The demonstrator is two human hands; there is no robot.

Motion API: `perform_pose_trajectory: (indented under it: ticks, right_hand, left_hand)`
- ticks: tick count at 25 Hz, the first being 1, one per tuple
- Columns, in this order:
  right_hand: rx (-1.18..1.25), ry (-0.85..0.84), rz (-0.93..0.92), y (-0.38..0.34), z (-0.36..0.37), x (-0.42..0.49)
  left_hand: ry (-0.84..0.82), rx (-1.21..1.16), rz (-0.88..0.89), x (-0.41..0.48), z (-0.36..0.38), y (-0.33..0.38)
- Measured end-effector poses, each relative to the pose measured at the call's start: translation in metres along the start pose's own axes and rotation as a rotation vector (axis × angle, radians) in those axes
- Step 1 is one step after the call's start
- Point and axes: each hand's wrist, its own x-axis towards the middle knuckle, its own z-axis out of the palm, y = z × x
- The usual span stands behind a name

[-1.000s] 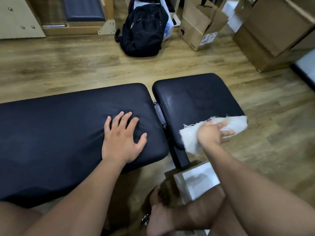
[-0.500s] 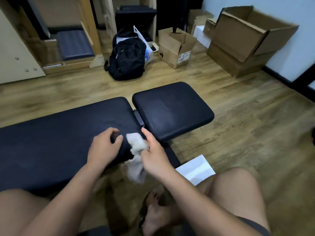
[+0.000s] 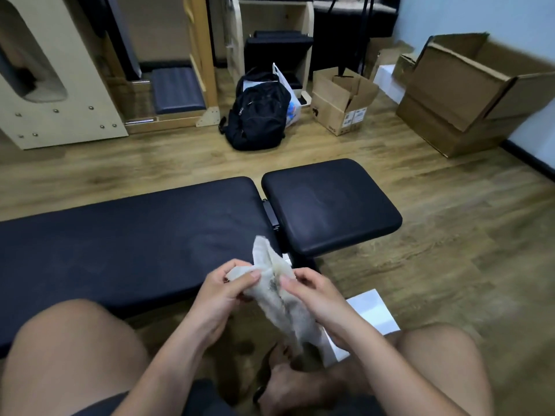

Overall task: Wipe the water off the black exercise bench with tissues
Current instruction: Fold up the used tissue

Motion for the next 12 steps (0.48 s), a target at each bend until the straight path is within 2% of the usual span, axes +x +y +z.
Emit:
perform_pose_trajectory:
  ticks: [3,6,7,9,11,12]
  right_hand:
    - [-0.412,0.021,-0.05,0.008,0.002,0.01]
    - [-0.499,-0.006,-0.074,0.015,0.009,0.022]
    - [-0.432,-0.012,-0.064,0.016,0.013,0.024]
    - [-0.096,-0.031,0.013,0.015,0.023,0.029]
    - [0.37,-0.17,0.119,0.007,0.028,0.03]
    - [0.516,-0.229,0.144,-0.001,0.029,0.028]
  left_hand:
    - [-0.008,0.034,0.078,0.001,-0.004,0.002]
    - [0.077,0.025,0.152,-0.003,-0.008,0.011]
    - [0.094,0.013,0.163,-0.004,-0.011,0.011]
    - [0.135,-0.048,0.129,-0.005,-0.02,0.011]
    - [0.107,-0.064,-0.012,0.0,-0.028,0.008]
    - [0.064,-0.026,-0.105,0.003,-0.03,0.004]
